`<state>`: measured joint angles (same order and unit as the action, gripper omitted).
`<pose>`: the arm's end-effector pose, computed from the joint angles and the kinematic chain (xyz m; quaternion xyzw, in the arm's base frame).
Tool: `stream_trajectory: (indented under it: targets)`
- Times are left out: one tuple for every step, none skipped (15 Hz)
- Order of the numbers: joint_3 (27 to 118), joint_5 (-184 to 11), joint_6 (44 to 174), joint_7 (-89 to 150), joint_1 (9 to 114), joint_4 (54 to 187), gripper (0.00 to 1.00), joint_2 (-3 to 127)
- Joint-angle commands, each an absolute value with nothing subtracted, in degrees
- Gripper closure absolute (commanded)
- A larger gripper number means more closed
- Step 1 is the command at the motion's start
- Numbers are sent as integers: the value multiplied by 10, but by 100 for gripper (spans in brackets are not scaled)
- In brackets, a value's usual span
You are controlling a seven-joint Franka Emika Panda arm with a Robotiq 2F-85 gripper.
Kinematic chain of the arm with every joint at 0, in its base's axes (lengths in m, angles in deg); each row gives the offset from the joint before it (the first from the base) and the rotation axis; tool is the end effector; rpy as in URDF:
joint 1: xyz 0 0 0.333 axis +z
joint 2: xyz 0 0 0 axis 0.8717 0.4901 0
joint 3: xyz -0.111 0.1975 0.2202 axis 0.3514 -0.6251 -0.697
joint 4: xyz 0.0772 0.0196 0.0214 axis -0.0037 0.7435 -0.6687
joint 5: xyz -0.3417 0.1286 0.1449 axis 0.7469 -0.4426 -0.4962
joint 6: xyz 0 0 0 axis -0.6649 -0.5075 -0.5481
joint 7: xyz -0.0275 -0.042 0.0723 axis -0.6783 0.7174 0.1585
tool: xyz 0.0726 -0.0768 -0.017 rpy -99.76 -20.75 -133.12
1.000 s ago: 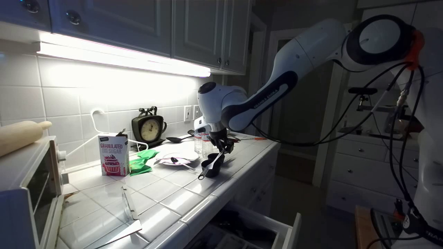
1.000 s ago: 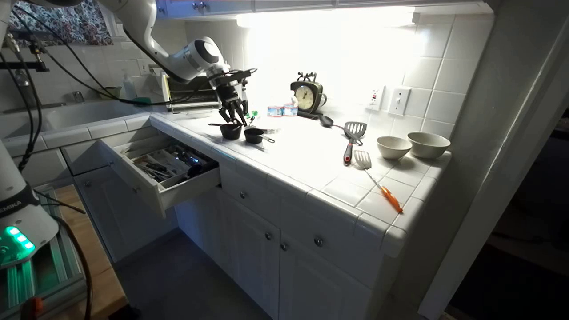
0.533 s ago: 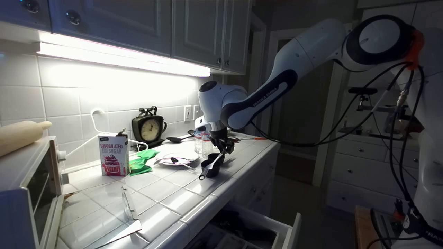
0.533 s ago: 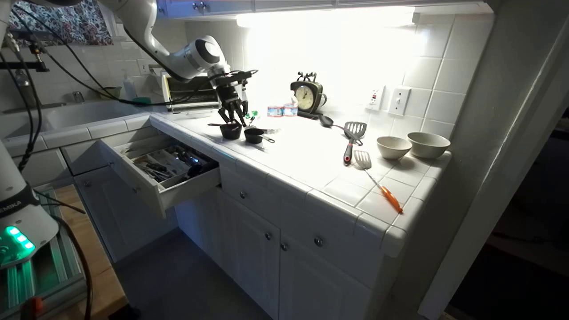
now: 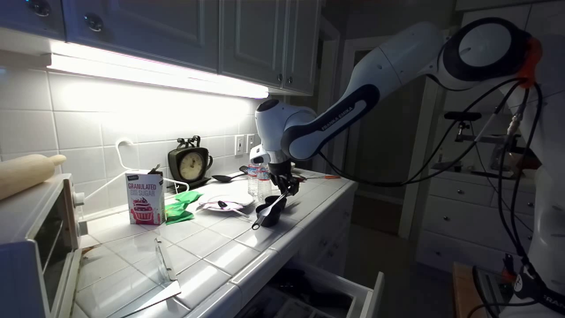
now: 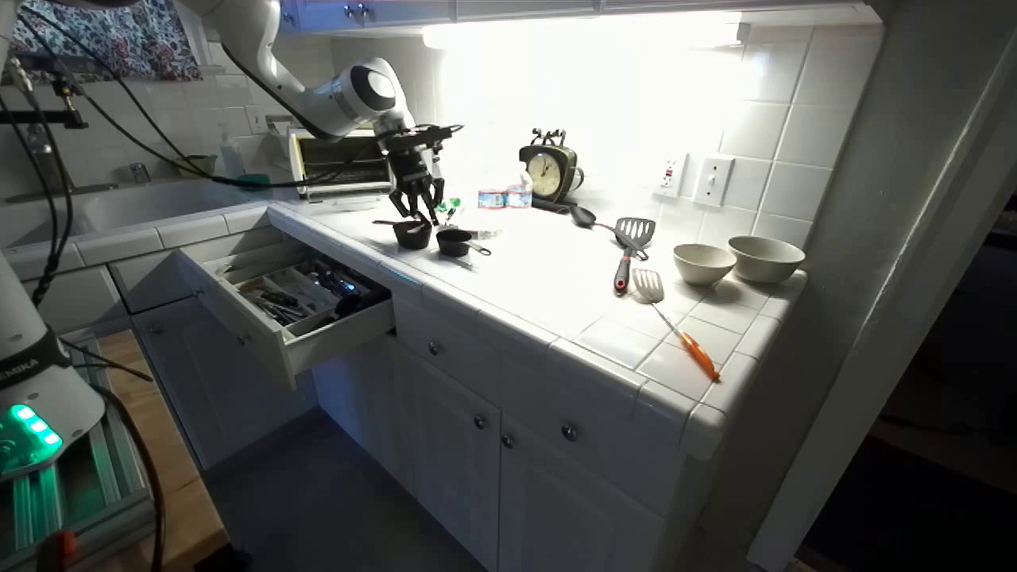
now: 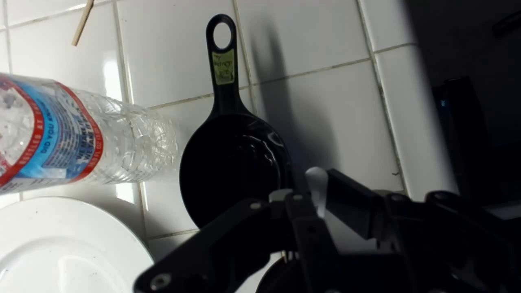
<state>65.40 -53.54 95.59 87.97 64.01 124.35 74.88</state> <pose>0.6688 0.0479 0.3053 0.7461 0.6185 -0.1287 0.2105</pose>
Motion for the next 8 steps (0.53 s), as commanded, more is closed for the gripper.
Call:
stream_trajectory:
  targets:
    - [646, -573, 959, 902, 627, 1243, 96, 737]
    - [647, -579, 960, 904, 626, 1243, 96, 735]
    - [648, -584, 961, 905, 624, 1244, 96, 733]
    - [648, -588, 962, 906, 623, 1244, 96, 731]
    - [648, -594, 963, 908, 621, 1245, 96, 729]
    - [649, -600, 964, 909, 620, 1245, 96, 727]
    - [649, -605, 965, 911, 618, 1246, 96, 724]
    - [650, -609, 966, 912, 617, 1247, 96, 722]
